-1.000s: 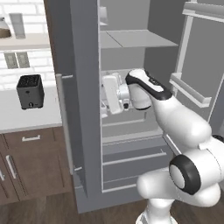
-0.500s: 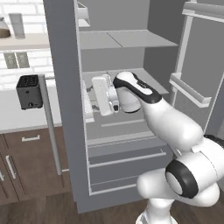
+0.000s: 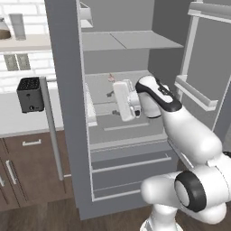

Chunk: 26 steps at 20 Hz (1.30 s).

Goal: Take the strawberry from the fridge and place it on top of the pancake, located on the dining counter.

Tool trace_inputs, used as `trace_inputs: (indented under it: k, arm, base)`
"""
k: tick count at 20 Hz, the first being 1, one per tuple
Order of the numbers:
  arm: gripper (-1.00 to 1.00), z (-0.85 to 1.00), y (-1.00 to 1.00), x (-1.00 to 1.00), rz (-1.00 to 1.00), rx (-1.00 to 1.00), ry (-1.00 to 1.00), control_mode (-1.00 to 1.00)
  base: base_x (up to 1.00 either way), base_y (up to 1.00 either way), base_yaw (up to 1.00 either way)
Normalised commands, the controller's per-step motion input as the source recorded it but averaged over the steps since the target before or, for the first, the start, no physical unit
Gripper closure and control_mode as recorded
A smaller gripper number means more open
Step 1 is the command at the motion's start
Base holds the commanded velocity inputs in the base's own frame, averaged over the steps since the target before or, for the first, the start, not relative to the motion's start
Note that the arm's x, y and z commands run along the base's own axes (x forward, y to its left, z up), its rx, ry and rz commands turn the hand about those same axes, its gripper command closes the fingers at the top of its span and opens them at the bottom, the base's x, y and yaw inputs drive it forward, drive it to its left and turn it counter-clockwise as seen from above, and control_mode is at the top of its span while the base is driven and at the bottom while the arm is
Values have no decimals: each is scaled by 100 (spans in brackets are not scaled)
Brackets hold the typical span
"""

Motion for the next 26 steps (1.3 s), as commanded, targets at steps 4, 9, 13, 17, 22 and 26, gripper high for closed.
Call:
trace_inputs:
  k: [4,9,13,17,22,26]
  arm:
    - [-100,-34,-77,3,34,-79,0,-100]
    - [-100,-21,-62,-10,23,-100,0,-100]
    - [-100,-18,-50,-55,8,-99,3,-100]
    - [-100,-25,-62,-86,3,-69,-8,-100]
    - [-100,0,-58,-100,14,-12,-26,-100]
    - [-100,2,-20,-83,14,7,-7,-100]
  base:
    - [0,0,0]
    - [0,0,0]
    - [0,0,0]
    - [0,0,0]
    - [0,0,0]
    - [0,0,0]
